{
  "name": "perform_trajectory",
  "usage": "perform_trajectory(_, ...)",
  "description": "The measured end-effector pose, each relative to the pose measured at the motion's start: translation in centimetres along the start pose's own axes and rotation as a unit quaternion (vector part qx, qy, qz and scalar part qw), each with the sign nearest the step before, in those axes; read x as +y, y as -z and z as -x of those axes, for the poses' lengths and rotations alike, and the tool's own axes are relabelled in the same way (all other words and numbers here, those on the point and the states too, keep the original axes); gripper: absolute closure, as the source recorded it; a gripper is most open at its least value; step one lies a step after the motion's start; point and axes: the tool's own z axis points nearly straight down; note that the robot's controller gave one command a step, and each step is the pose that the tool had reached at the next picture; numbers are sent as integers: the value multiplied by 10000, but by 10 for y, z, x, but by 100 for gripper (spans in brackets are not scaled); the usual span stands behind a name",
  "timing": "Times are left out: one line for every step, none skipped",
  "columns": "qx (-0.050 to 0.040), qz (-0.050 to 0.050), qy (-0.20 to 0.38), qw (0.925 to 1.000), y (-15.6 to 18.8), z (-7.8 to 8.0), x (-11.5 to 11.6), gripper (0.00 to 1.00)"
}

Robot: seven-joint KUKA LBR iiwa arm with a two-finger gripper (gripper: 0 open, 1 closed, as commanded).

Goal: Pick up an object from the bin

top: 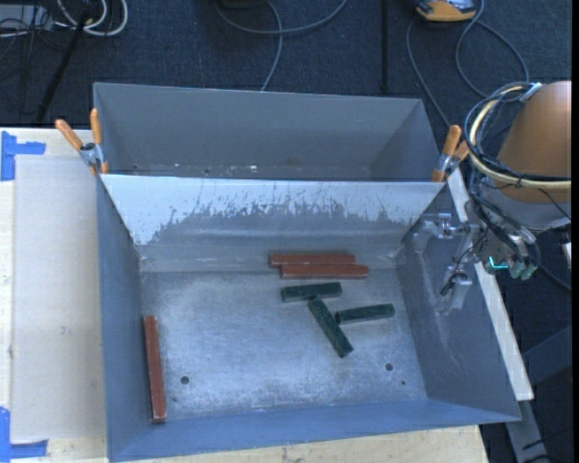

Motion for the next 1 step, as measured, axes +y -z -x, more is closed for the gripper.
perform_trajectory(7,12,-656,9978,-149,-30,75,0)
